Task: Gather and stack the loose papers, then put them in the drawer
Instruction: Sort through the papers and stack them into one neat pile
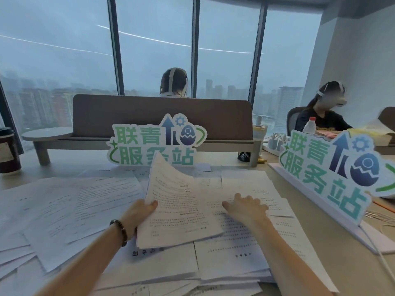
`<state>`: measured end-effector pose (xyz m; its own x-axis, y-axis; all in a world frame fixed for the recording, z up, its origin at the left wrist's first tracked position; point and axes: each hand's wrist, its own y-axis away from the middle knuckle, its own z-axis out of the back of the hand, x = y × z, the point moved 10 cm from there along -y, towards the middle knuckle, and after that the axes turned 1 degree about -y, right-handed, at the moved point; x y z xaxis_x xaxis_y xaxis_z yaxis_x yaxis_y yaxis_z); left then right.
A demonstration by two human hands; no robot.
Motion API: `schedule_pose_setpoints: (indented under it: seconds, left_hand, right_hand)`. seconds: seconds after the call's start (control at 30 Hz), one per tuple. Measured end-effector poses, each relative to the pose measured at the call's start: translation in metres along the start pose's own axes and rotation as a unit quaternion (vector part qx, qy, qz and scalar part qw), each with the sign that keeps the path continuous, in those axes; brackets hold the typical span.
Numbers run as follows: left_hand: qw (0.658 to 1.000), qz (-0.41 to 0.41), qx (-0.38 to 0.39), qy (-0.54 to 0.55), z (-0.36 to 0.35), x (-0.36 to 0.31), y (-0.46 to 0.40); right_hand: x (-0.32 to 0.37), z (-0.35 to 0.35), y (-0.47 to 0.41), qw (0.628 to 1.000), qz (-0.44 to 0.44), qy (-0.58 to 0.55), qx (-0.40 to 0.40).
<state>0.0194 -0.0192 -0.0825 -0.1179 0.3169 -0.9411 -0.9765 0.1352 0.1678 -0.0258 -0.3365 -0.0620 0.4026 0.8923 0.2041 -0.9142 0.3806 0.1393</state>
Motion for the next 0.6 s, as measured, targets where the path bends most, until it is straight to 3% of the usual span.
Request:
schedule_pose_setpoints:
  seconds: [0.17, 0.3, 0.47, 0.6]
  left_hand:
    - [0.999, 0.000, -0.009, -0.035, -0.001, 0.004, -0.001]
    - [0.999, -0.003, -0.009, -0.035, -0.002, 0.004, -0.001]
    - [0.999, -0.005, -0.006, -0.034, -0.005, 0.003, -0.001]
    - [0.999, -0.007, -0.012, -0.045, -0.004, 0.002, -0.001]
  right_hand:
    - [-0.015, 0.007, -0.009, 0.999, -0.020, -0.021, -0.033]
    - [-0.027, 0.002, -0.015, 0.999, -0.044, 0.003, -0.002]
    - [-0.012, 0.008, -0.016, 0.989, 0.017, -0.147, -0.027]
    - [-0.018, 0.014, -0.018, 0.977, 0.017, -0.212, -0.024]
